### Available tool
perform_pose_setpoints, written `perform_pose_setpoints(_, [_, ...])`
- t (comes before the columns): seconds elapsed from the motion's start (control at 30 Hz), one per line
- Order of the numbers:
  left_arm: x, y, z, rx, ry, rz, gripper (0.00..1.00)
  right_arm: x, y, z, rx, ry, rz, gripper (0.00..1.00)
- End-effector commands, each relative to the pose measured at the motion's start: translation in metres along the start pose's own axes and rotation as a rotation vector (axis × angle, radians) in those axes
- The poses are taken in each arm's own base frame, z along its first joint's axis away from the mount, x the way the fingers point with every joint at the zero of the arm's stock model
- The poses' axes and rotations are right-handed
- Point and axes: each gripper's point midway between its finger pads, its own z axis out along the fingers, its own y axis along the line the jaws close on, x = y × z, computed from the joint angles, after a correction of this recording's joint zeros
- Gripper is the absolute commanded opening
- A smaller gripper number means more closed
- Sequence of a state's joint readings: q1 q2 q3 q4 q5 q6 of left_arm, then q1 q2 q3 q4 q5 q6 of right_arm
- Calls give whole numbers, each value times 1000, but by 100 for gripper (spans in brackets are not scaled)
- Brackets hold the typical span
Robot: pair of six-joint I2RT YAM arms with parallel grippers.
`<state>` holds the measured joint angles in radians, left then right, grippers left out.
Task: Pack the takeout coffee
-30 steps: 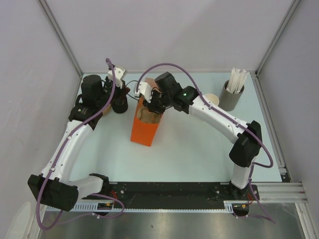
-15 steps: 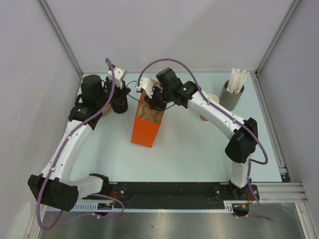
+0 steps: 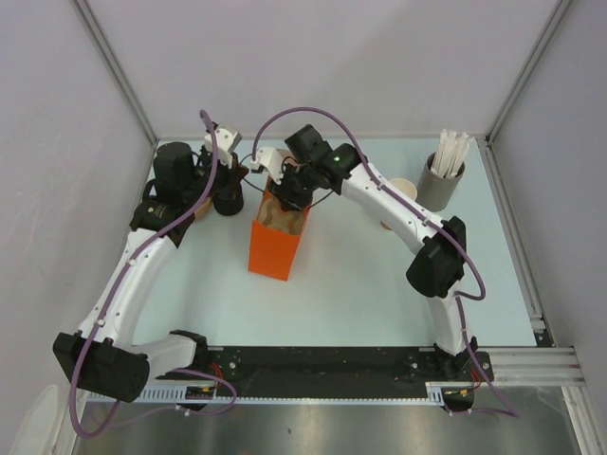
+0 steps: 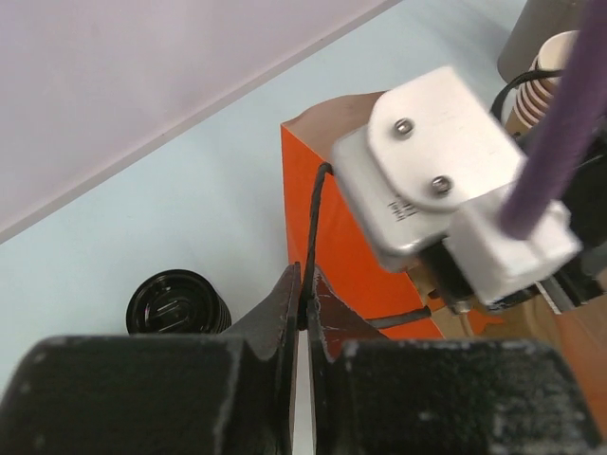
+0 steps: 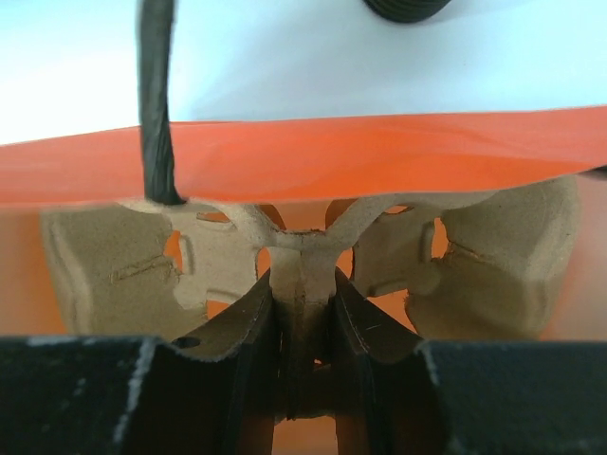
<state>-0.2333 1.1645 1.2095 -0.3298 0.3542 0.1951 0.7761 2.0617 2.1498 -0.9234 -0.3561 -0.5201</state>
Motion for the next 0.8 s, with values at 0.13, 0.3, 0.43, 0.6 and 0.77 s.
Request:
perform_pose_setpoints(0.13, [-20, 4, -12, -25, -65, -9, 4, 13, -1, 10, -10, 64, 60, 28])
perform_pose_setpoints(0.3, [-19, 14, -13, -76, -62, -12, 2, 18, 0, 11, -17, 80, 65, 29])
perform_pose_setpoints(0.43, [-15, 19, -12, -103, -60, -21, 1, 22, -1, 11, -12, 97, 61, 29])
perform_pose_setpoints(0.6, [-15, 18, -11, -94, -64, -31, 1, 30, 0, 15, -16, 126, 63, 29])
perform_pose_setpoints(0.77, [-14, 18, -8, -86, -64, -36, 1, 33, 0, 17, -12, 149, 55, 30])
